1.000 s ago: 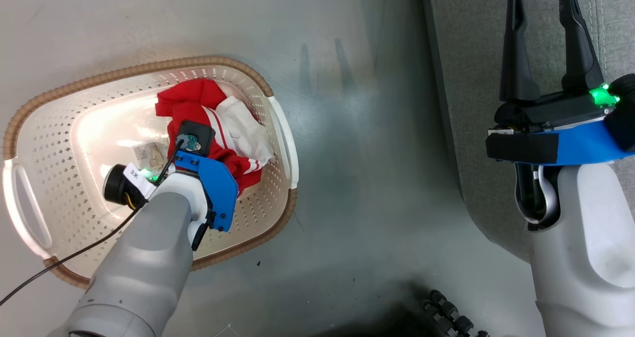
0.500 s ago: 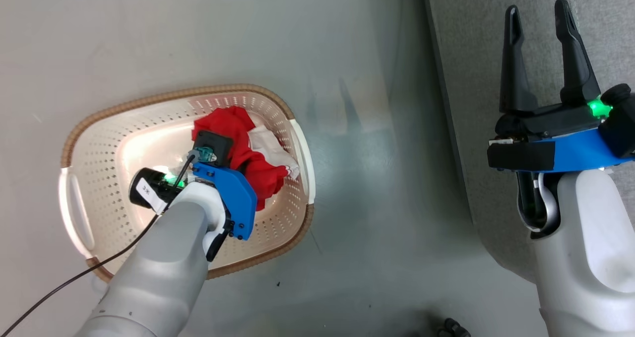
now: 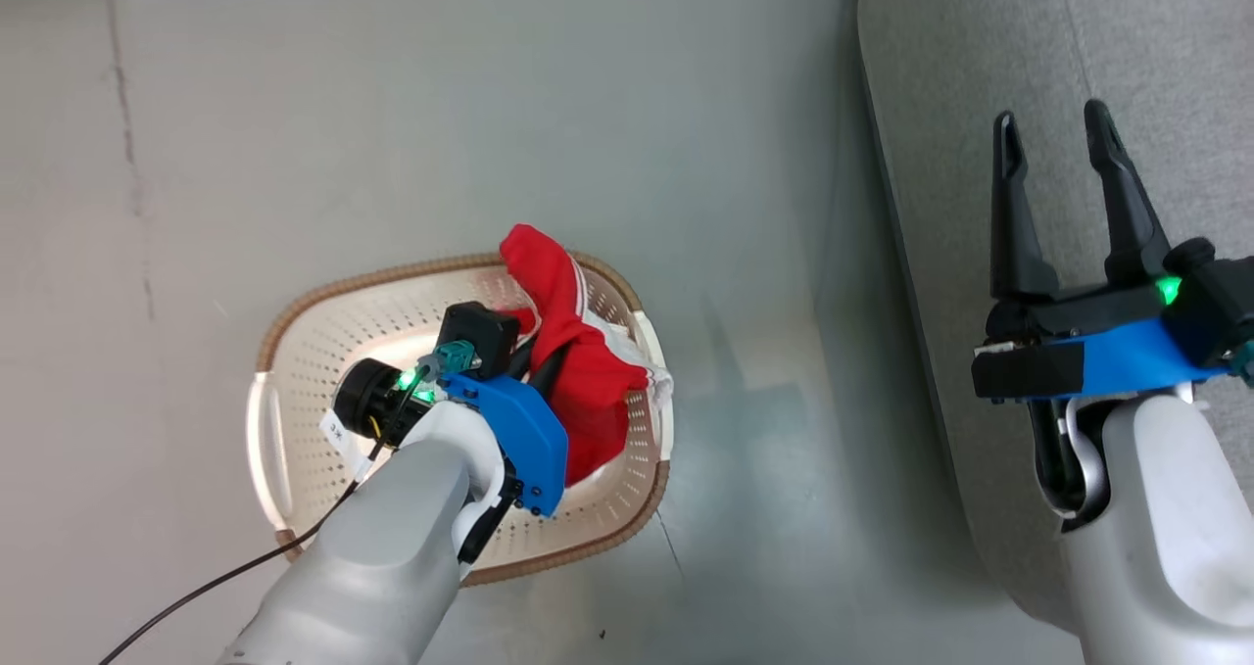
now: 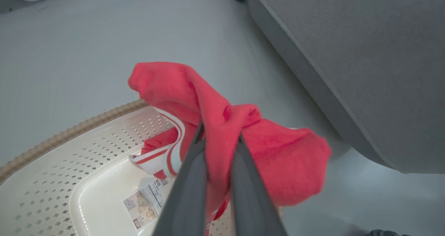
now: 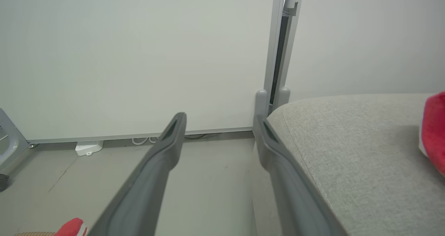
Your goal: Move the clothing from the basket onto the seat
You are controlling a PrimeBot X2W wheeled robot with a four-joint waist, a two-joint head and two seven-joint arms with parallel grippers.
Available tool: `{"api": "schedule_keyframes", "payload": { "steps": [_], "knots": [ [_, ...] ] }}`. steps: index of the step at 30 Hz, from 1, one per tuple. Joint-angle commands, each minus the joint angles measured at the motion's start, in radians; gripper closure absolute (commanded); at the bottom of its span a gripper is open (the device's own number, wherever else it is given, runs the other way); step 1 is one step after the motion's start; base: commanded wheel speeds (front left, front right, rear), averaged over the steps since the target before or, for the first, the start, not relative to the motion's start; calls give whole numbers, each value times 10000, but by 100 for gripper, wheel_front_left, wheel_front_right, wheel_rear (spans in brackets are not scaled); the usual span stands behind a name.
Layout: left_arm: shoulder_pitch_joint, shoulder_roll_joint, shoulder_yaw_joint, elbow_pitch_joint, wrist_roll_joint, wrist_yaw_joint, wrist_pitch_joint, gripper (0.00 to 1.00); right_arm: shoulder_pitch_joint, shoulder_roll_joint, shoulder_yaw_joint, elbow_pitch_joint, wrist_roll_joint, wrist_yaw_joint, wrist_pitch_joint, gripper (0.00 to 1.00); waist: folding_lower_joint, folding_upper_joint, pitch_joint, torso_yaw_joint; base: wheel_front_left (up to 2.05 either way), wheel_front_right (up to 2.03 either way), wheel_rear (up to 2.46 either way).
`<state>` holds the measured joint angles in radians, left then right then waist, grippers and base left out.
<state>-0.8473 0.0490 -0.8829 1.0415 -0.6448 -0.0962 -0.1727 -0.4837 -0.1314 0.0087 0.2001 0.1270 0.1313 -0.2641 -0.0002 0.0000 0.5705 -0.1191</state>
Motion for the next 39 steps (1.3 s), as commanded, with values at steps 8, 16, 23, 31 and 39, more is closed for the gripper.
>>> {"api": "schedule_keyframes", "payload": {
  "steps": [8,16,23,31,39],
  "knots": [
    [196,27,-492,-791,-664,162,-614,100,775,-174,-87,267,-91,-11,-5,0,2,0,-1545,580,0,0,0],
    [-96,24,-550,-1610,-740,419,-909,100,1434,-108,-97,454,-135,-11,-5,0,2,0,-2599,718,0,0,0],
    [-287,28,-259,-2896,-466,694,-932,100,1869,-39,-53,555,-157,-11,-5,0,2,0,-3240,757,0,0,0],
    [-366,27,7,-4095,-2,856,-938,100,2210,46,12,610,-151,-11,-5,0,2,0,-3711,755,0,0,0],
    [-220,86,-32,-4965,173,984,-932,100,2500,123,127,761,-97,-11,-5,0,2,0,-4279,752,0,0,0]
  ]
}}
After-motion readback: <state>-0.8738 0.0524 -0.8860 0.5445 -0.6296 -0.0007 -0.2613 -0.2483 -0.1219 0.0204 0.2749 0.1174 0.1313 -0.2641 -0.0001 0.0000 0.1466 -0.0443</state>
